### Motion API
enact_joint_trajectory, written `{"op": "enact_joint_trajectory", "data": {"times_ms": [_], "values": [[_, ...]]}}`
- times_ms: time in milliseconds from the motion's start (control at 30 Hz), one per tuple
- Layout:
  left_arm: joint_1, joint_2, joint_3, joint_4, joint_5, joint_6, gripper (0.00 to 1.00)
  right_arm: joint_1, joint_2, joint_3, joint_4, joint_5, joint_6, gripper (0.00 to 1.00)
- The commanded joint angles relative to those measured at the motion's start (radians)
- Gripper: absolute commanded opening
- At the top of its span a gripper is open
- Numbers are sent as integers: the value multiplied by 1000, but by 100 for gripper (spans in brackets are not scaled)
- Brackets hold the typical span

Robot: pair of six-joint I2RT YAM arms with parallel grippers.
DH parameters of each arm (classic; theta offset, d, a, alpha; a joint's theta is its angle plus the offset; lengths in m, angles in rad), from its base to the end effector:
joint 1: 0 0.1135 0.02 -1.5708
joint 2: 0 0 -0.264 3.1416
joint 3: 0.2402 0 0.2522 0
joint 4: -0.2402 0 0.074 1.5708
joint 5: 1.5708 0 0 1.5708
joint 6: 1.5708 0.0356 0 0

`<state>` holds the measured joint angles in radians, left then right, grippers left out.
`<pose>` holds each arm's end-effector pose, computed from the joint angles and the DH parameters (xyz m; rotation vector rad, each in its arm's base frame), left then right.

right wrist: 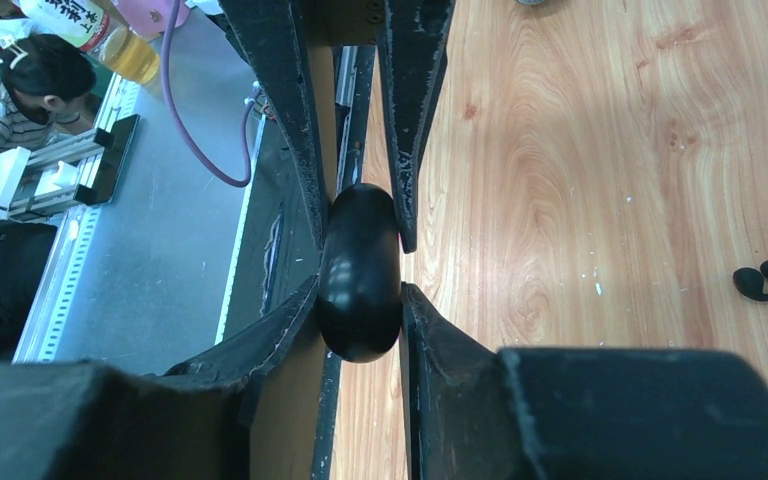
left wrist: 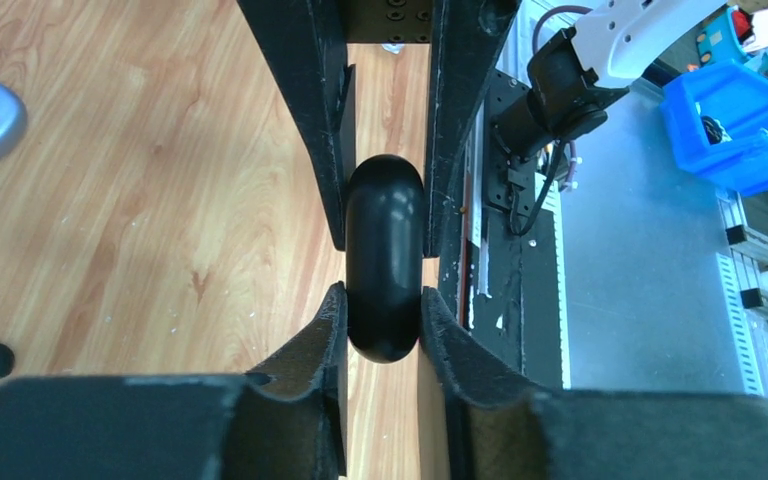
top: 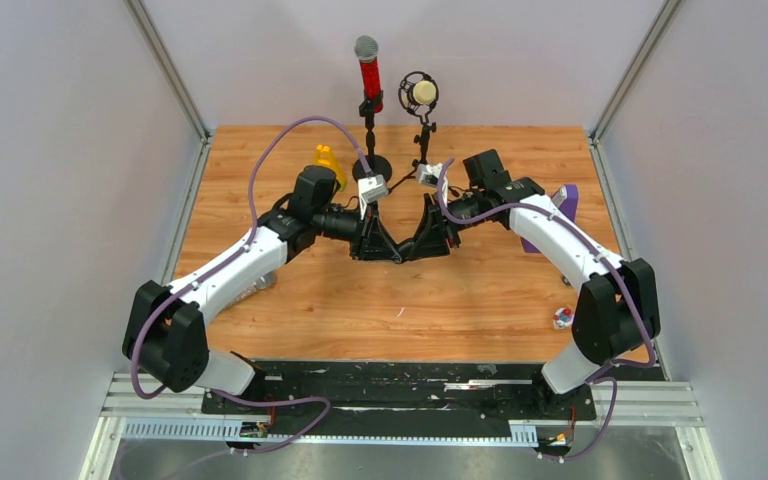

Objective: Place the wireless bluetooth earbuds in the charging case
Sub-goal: Open the charging case.

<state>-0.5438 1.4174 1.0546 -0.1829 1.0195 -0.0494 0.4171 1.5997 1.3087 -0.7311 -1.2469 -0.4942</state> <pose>0.2489 -0.1859 0.2955 1.1183 1.8160 -1.4222 0.2826 0.1621 0.2918 -1.3289 1.7289 1.5126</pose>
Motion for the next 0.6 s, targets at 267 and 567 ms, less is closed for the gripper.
{"op": "enact_joint_trajectory", "data": {"times_ms": [267, 567], "values": [[-12, -45, 14, 72, -63, -40, 4, -43, -30, 17, 73, -77, 49, 50], [-11, -61, 0, 99, -88, -52, 4, -81, -6, -1, 99, -161, 93, 58]]}}
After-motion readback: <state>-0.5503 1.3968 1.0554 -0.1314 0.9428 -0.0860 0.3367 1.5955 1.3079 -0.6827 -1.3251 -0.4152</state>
